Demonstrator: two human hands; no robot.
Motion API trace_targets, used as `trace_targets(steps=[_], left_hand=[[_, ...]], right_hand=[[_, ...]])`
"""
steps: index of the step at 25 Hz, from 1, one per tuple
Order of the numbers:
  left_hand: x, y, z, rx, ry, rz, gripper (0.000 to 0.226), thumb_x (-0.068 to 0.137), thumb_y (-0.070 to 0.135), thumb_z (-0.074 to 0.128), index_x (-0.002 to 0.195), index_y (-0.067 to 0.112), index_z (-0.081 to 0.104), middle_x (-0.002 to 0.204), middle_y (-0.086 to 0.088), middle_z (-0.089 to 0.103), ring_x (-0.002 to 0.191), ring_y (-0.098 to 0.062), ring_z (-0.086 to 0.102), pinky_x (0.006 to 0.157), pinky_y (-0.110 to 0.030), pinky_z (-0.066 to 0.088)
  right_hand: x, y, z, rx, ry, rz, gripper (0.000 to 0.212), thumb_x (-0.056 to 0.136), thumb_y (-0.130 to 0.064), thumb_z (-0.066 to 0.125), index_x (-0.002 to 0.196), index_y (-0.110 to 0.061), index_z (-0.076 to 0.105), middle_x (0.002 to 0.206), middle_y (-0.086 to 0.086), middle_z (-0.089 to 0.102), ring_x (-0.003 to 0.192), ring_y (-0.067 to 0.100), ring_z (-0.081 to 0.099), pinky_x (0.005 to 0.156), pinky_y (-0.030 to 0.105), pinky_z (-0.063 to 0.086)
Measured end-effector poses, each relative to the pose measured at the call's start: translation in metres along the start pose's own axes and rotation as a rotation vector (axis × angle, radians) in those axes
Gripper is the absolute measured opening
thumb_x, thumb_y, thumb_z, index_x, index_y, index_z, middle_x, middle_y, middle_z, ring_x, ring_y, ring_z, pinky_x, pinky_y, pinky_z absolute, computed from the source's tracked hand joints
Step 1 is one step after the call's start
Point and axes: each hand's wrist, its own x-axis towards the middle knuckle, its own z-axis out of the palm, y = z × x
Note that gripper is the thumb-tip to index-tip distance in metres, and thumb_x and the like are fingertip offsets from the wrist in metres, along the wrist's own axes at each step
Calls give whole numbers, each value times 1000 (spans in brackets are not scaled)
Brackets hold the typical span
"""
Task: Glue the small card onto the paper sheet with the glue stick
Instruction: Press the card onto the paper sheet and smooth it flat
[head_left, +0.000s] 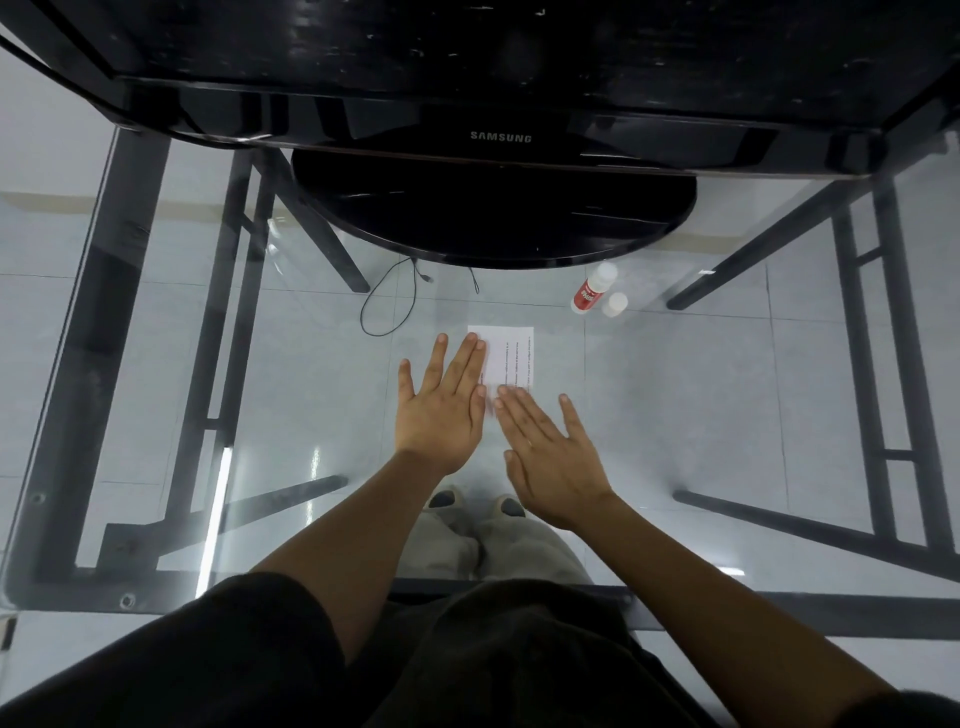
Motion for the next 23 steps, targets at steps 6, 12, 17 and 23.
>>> trace_targets(steps=[6,12,17,23], left_hand=[[-1,3,-3,-17,-14,13,52,91,45,-9,132,31,-37,149,11,-24,135,-15,-30,110,-49,-11],[1,2,-3,-8,-1,4,54,90,46,-10,137,29,-31,150,10,-23,137,-17,-27,111,-50,-10],[-1,-7,-2,-1,-11,-18,54,91,46,-7,138,29,-29,153,9,-18,137,-16,-27,110,-49,-12],[0,1,-1,-2,14,1,54,94,44,0,140,29,-24,147,14,-26,136,-15,-28,110,-50,-11]], right_hand=[[-15,16,5,-40,2,-13,58,95,-40,18,146,-14,13,155,6,18,140,19,1,108,51,-10],[-3,31,-1,19,40,-142,58,95,-40,13,145,-13,16,153,5,12,140,18,4,109,49,-6],[25,44,5,-12,3,-271,57,95,-42,12,147,-19,7,152,-1,-1,137,12,-10,109,45,-16],[7,58,6,-59,122,-241,55,94,-40,26,143,-14,28,149,6,35,138,19,21,109,50,6]])
